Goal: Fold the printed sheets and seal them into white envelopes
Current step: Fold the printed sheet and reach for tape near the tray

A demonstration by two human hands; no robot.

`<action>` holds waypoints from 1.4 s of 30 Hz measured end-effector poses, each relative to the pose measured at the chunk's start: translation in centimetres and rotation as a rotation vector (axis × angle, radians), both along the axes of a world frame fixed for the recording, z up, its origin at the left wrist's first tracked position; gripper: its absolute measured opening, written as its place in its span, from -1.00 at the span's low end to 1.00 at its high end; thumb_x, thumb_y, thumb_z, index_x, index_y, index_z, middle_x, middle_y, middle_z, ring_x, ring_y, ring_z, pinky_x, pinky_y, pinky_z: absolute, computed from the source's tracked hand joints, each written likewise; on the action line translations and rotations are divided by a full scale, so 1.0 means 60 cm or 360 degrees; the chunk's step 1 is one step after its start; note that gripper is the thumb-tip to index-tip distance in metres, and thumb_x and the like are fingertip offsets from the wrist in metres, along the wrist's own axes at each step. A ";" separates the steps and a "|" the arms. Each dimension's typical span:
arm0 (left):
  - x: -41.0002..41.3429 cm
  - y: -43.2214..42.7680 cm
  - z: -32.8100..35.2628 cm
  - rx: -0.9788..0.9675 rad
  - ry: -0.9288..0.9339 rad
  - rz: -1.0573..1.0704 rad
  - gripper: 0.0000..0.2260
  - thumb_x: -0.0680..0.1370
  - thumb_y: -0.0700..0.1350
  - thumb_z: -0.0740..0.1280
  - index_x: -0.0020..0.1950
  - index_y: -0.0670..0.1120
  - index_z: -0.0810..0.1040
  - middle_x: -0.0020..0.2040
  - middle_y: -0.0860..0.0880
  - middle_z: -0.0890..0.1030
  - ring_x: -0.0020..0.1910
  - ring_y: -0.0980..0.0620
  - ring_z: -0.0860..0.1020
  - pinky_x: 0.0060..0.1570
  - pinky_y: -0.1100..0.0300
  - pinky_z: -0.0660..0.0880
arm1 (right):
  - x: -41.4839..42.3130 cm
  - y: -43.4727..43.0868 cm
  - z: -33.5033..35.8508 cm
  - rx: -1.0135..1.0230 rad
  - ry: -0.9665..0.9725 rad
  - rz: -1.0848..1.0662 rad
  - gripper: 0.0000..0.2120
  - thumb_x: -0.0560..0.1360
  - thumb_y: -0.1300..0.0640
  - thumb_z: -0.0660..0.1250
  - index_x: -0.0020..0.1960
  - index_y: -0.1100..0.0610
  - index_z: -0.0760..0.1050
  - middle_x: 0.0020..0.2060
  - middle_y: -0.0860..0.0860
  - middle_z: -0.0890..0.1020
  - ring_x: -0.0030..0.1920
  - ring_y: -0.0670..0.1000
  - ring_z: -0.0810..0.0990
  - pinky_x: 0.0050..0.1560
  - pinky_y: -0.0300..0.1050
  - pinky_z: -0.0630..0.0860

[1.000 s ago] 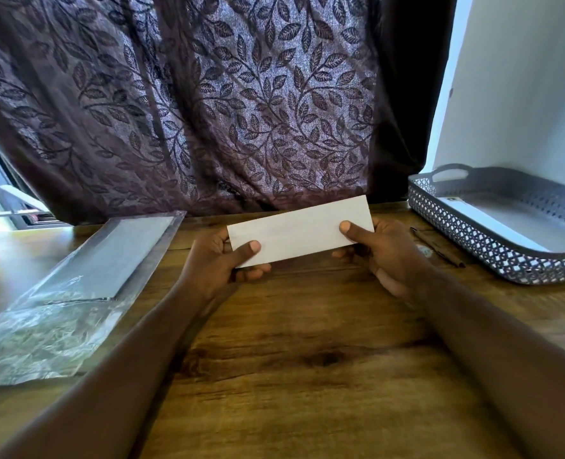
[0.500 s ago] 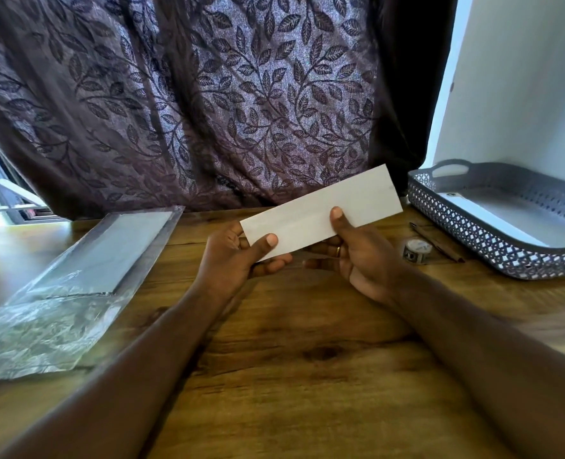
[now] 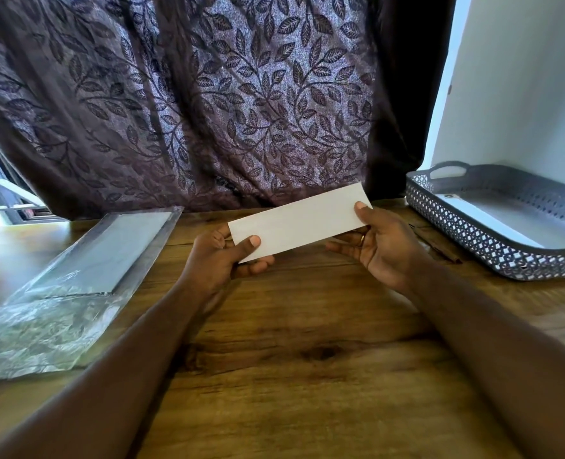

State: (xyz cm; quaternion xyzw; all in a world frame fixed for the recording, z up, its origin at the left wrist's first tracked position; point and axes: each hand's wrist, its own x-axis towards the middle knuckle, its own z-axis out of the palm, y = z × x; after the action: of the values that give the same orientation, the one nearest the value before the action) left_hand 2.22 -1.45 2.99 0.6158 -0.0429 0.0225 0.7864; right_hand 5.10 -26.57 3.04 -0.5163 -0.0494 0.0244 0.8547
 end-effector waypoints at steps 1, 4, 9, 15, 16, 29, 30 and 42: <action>0.002 0.003 -0.001 0.0005 0.0011 0.0014 -0.79 0.57 -0.29 0.35 0.19 -0.14 0.57 0.00 -0.15 0.73 -0.17 -0.13 0.72 -0.29 0.22 0.66 | 0.000 -0.004 0.000 -0.0042 0.0008 0.0024 -0.70 0.66 0.16 0.22 0.32 0.30 0.47 0.11 0.23 0.69 0.07 0.24 0.71 0.03 0.20 0.65; 0.015 0.019 -0.002 -0.0112 0.0039 0.0171 -0.77 0.58 -0.22 0.36 0.22 -0.26 0.55 -0.10 -0.19 0.72 -0.23 -0.05 0.71 -0.29 0.24 0.65 | -0.004 -0.014 0.004 -0.0354 0.0019 0.0183 -0.71 0.63 0.26 0.23 0.31 0.35 0.48 0.11 0.27 0.69 0.07 0.29 0.70 0.10 0.23 0.64; 0.014 0.017 0.003 -0.0564 -0.0057 0.0158 -0.66 0.47 -0.02 0.40 0.12 -0.24 0.59 -0.05 -0.22 0.67 -0.09 -0.07 0.71 -0.13 0.16 0.67 | -0.018 0.008 0.003 -0.0741 -0.0048 0.0292 -0.76 0.68 0.18 0.19 0.28 0.25 0.48 -0.01 0.23 0.73 -0.04 0.25 0.73 -0.10 0.03 0.58; -0.018 -0.069 -0.025 -0.0212 -0.0089 -0.0305 -0.66 0.55 -0.14 0.39 0.28 -0.27 0.56 0.18 -0.31 0.59 0.12 -0.29 0.55 0.21 -0.17 0.47 | -0.035 0.060 -0.004 -0.0726 -0.0328 0.0303 -0.77 0.66 0.15 0.24 0.18 0.27 0.58 -0.07 0.25 0.73 -0.21 0.18 0.71 -0.22 -0.01 0.57; -0.021 -0.079 -0.025 -0.0182 -0.0072 -0.0261 -0.67 0.55 -0.10 0.40 0.23 -0.27 0.60 0.09 -0.32 0.59 0.07 -0.28 0.52 0.15 -0.21 0.46 | -0.038 0.067 -0.006 -0.0751 -0.0362 0.0334 -0.75 0.66 0.13 0.26 0.18 0.28 0.58 -0.07 0.26 0.72 -0.20 0.20 0.71 -0.22 -0.02 0.58; -0.012 -0.055 0.003 -0.0547 0.0029 0.0143 -0.88 0.63 -0.16 0.29 0.15 -0.10 0.54 0.11 -0.13 0.71 0.11 -0.08 0.68 0.18 -0.06 0.57 | -0.026 0.045 -0.003 -0.0833 -0.0368 0.0355 -0.81 0.67 0.21 0.20 0.16 0.19 0.57 -0.08 0.21 0.74 -0.15 0.15 0.74 -0.14 -0.06 0.62; -0.009 -0.050 0.005 -0.0555 0.0019 0.0168 -0.87 0.63 -0.15 0.29 0.16 -0.10 0.54 0.09 -0.11 0.72 0.09 -0.07 0.69 0.17 -0.06 0.58 | -0.024 0.042 -0.003 -0.0829 -0.0360 0.0364 -0.81 0.67 0.21 0.19 0.16 0.19 0.57 -0.08 0.21 0.74 -0.14 0.16 0.74 -0.12 -0.06 0.61; 0.017 0.012 0.008 -0.0624 -0.0005 0.0440 -0.80 0.64 -0.07 0.29 0.15 -0.19 0.51 0.01 -0.13 0.73 0.03 -0.05 0.71 -0.07 0.05 0.67 | -0.015 0.014 -0.004 -0.0882 -0.0261 0.0396 -0.77 0.69 0.20 0.18 0.24 0.24 0.53 -0.03 0.23 0.74 -0.01 0.22 0.73 0.05 0.10 0.61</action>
State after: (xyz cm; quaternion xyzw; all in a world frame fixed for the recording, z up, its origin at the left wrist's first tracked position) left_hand 3.24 -0.75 3.47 0.4512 0.0458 0.1389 0.8803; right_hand 4.21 -25.75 2.80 -0.7197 -0.1726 0.0996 0.6651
